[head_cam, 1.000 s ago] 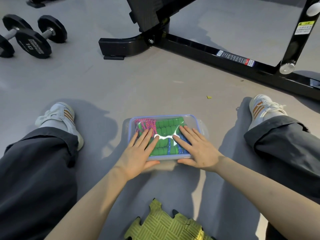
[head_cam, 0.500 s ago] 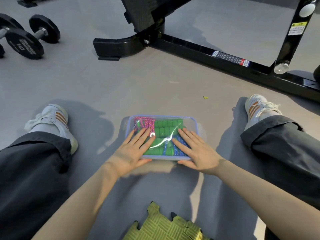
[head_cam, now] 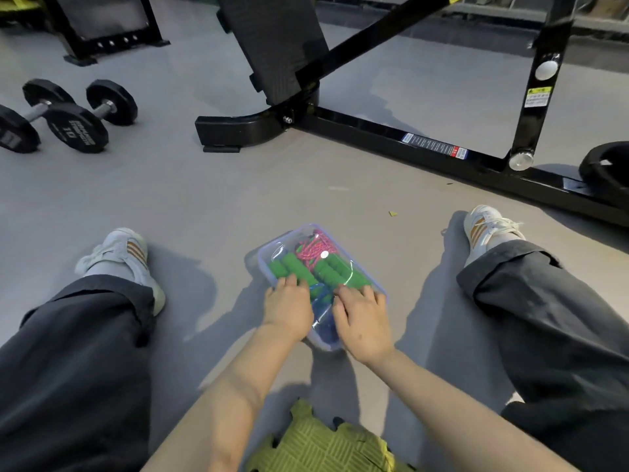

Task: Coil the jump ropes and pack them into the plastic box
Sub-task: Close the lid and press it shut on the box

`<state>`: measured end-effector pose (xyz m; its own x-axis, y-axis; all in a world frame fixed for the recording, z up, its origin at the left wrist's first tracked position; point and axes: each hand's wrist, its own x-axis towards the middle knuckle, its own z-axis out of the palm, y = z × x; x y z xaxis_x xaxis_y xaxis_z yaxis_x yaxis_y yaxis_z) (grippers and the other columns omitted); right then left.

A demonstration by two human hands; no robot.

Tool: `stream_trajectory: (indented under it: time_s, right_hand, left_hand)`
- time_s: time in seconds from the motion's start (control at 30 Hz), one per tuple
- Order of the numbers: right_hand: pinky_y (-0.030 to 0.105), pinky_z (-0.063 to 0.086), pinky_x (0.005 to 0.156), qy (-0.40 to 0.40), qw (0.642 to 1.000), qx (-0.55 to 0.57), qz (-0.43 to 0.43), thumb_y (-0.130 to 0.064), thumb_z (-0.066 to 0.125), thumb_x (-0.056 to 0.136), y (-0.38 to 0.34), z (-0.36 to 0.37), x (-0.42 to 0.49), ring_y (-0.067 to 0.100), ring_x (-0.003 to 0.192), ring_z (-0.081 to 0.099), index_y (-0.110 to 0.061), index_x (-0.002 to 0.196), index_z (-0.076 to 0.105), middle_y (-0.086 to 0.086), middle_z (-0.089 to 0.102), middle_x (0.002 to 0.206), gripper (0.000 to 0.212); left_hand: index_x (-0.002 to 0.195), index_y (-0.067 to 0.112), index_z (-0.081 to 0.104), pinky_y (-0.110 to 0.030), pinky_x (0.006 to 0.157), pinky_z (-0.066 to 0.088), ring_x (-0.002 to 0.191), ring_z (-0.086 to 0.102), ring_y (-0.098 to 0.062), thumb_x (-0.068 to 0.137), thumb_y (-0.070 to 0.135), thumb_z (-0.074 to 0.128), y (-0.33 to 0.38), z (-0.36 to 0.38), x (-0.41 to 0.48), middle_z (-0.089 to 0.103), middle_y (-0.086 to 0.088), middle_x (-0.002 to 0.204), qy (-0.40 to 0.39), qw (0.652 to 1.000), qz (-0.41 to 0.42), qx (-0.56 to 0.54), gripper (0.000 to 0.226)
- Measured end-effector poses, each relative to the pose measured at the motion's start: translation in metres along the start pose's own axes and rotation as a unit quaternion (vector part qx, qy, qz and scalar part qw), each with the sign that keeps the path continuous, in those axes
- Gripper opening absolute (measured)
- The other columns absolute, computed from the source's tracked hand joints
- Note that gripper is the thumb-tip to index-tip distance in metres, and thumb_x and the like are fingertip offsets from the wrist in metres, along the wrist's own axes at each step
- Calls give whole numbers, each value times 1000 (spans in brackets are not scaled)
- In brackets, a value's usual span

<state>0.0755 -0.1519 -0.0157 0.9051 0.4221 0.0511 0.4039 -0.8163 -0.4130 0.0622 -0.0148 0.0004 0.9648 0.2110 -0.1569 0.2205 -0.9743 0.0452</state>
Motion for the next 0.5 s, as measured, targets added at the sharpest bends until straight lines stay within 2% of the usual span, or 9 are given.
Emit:
stream_trajectory:
  time_s: [0.07,0.1,0.13,0.2,0.23,0.3,0.37,0.43,0.5]
  right_hand:
    - [38,21,103,5,1000,21,-4,-47,8,80,25,-8,12,32,122,39,-17,114,60,2,55,129,69]
    - [36,12,109,-15,1000,18,5,-47,9,85,37,-10,16,32,135,26,-19,127,53,4,40,145,67]
    - [33,7,113,-54,998,19,16,-45,14,92,46,-11,18,30,141,15,-23,138,43,6,24,154,59]
    - [28,6,114,-104,994,36,1,-37,24,101,54,-11,15,25,141,13,-27,147,26,6,6,158,47]
    - [27,9,113,-108,994,33,-9,-38,26,101,55,-12,11,26,139,17,-28,148,23,6,5,158,48]
    - [29,18,111,-102,994,0,-30,-55,19,93,54,-16,3,27,132,28,-28,147,25,8,15,154,61]
    - [31,28,106,-92,994,-25,-58,-66,12,82,53,-23,-1,27,123,39,-26,144,35,11,33,141,77]
    - [34,34,100,-75,988,-58,-119,-69,17,86,57,-26,1,30,116,46,-20,136,48,13,44,128,77]
    - [39,35,104,-67,976,-84,-192,-68,23,89,63,-20,6,33,125,42,-9,129,52,18,46,134,77]
  left_hand:
    - [149,10,23,-36,114,19,144,15,-22,102,24,31,3,12,-9,18,-11,157,1,999,-16,-52,49]
    - [153,12,12,-37,117,12,147,4,-21,104,29,26,5,18,-14,5,-10,160,-12,996,-22,-80,53]
    - [154,14,4,-39,119,6,148,-6,-20,105,33,22,8,24,-17,-5,-10,161,-24,994,-24,-107,55]
    - [153,16,-5,-40,119,-1,146,-17,-19,104,39,18,11,36,-22,-17,-8,159,-40,989,-21,-144,59]
    - [153,17,-6,-41,118,-4,145,-20,-18,104,42,18,9,40,-22,-20,-7,158,-35,987,-18,-153,61]
    - [153,20,-7,-41,117,-8,143,-25,-14,100,54,14,-1,47,-19,-22,-4,158,-19,989,3,-145,66]
    - [153,23,-5,-38,114,-15,139,-28,-8,83,75,-9,-20,49,-11,-20,0,158,1,993,63,-104,88]
    - [153,20,6,-36,113,-16,142,-17,-8,71,77,-27,-35,43,-4,-7,-2,159,29,990,120,-72,105]
    - [145,14,39,-39,115,4,143,26,-21,92,62,-13,-37,35,-4,29,-13,153,59,984,165,-17,89]
